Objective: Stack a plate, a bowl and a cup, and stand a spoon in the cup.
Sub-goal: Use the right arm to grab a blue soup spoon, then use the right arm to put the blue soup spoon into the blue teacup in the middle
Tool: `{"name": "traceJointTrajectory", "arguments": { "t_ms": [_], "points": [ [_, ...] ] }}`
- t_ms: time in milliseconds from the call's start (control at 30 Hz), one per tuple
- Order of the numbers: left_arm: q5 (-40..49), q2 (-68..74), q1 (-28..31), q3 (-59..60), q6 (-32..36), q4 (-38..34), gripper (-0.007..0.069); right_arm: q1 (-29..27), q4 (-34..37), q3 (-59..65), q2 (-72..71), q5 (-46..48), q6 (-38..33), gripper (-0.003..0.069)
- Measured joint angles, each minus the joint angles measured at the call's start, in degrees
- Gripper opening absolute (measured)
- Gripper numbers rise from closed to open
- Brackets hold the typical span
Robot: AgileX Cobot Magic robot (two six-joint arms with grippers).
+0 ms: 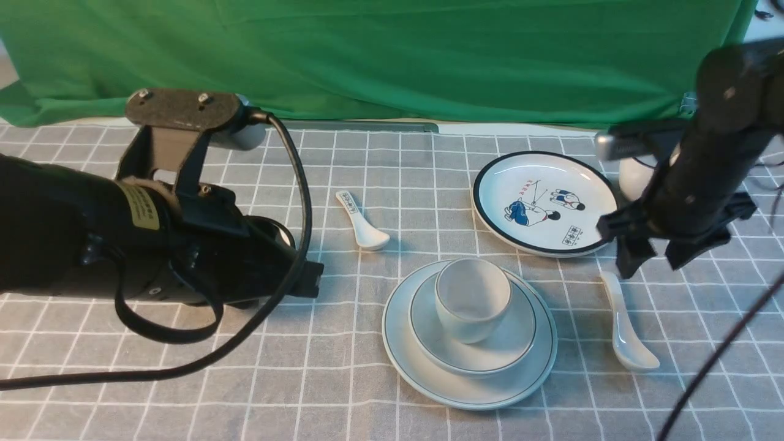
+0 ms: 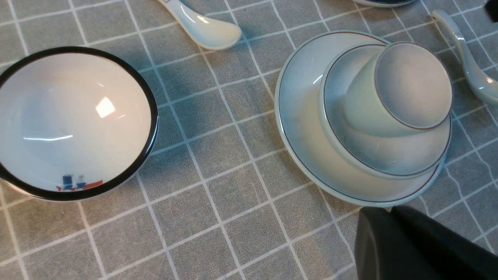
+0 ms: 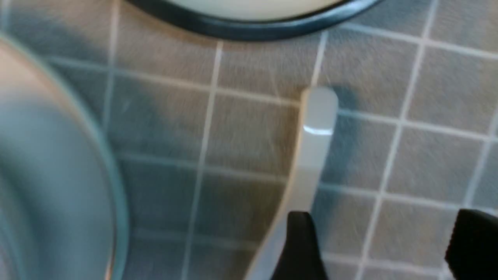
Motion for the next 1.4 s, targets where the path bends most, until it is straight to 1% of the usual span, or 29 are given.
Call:
{"name": "traceJointTrajectory", "arguments": {
  "t_ms": [233,300,333,367,400,433,467,567,633,700,733,767,800,867,900,933,967,1033,1067,1133,1233,1267,1300,1400],
  "points": [
    [0.0,0.0,0.0,0.0,0.0,0.0,0.0008,0.0,0.45,0.0,6.65,-5.55,1.23,0.0525],
    [0.0,0.0,0.0,0.0,0.0,0.0,0.0008,0.0,1.28,0.0,7.48,-5.95,1.23,0.0505],
    [0.0,0.0,0.0,0.0,0.0,0.0,0.0008,0.0,1.76,0.0,7.79,-6.24,1.0,0.0463],
    [0.0,0.0,0.0,0.0,0.0,0.0,0.0008,0.0,2.17,0.0,7.78,-6.4,0.95,0.039],
    [0.0,0.0,0.0,0.0,0.0,0.0,0.0008,0.05,2.24,0.0,7.78,-6.48,0.74,0.0307],
    [0.0,0.0,0.0,0.0,0.0,0.0,0.0008,0.05,2.66,0.0,7.78,-6.57,0.67,0.0202],
    [0.0,0.0,0.0,0.0,0.0,0.0,0.0008,0.05,3.15,0.0,7.52,-6.63,0.49,0.0167],
    [0.0,0.0,0.0,0.0,0.0,0.0,0.0008,0.0,3.15,0.17,5.65,-6.03,0.24,0.0188],
    [0.0,0.0,0.0,0.0,0.0,0.0,0.0008,0.12,3.91,0.42,1.42,-5.88,0.0,0.0188],
    [0.0,0.0,0.0,0.0,0.0,0.11,0.0008,1.4,4.9,0.87,-4.96,-7.98,-0.72,0.0188],
    [0.0,0.0,0.0,0.0,0.0,0.12,0.0008,1.63,5.02,0.94,-4.96,-8.33,-0.86,0.0188],
    [0.0,0.0,0.0,0.0,0.0,0.24,0.0008,4.48,5.44,1.78,-9.99,-12.88,-1.28,0.0188],
    [0.0,0.0,0.0,0.0,0.0,0.36,0.0008,5.69,5.67,2.51,-12.16,-14.94,-1.61,0.0188],
    [0.0,0.0,0.0,0.0,0.0,1.14,0.0008,10.19,6.14,5.44,-17.06,-23.9,-1.72,0.0188],
    [0.0,0.0,0.0,0.0,0.0,1.76,0.0008,12.9,6.51,7.51,-19.09,-30.57,-1.72,0.0188],
    [0.0,0.0,0.0,0.0,0.0,1.88,0.0008,13.34,6.66,8.4,-19.84,-31.74,-1.72,0.0188],
    [0.0,0.0,0.0,0.0,0.0,2.64,0.0008,16.13,6.86,11.92,-21.89,-40.91,-1.28,0.0188],
    [0.0,0.0,0.0,0.0,-0.01,3.07,0.0008,19.1,6.85,16.89,-23.22,-50.84,-0.73,0.0188],
    [0.0,0.0,0.0,0.0,-0.01,3.2,0.0008,20.41,6.85,20.81,-23.27,-57.37,-0.67,0.0188],
    [0.0,0.0,0.0,0.0,-0.01,3.25,0.0008,22.0,6.85,25.64,-22.57,-67.74,-0.67,0.0188],
    [-0.05,0.0,0.0,0.0,-0.01,3.66,0.0008,23.73,6.85,31.36,-20.96,-79.36,-0.88,0.0188],
    [-0.05,0.0,0.0,0.0,-0.01,3.66,0.0008,23.73,6.85,31.65,-20.86,-80.01,-0.88,0.0188],
    [-0.05,0.0,0.0,0.0,-0.01,4.08,0.0008,24.08,6.85,33.96,-19.96,-84.08,-0.93,0.0188],
    [-0.05,0.0,0.0,0.0,-0.01,4.25,0.0008,24.15,6.85,35.96,-18.91,-88.02,-1.73,0.0188]
  ]
}}
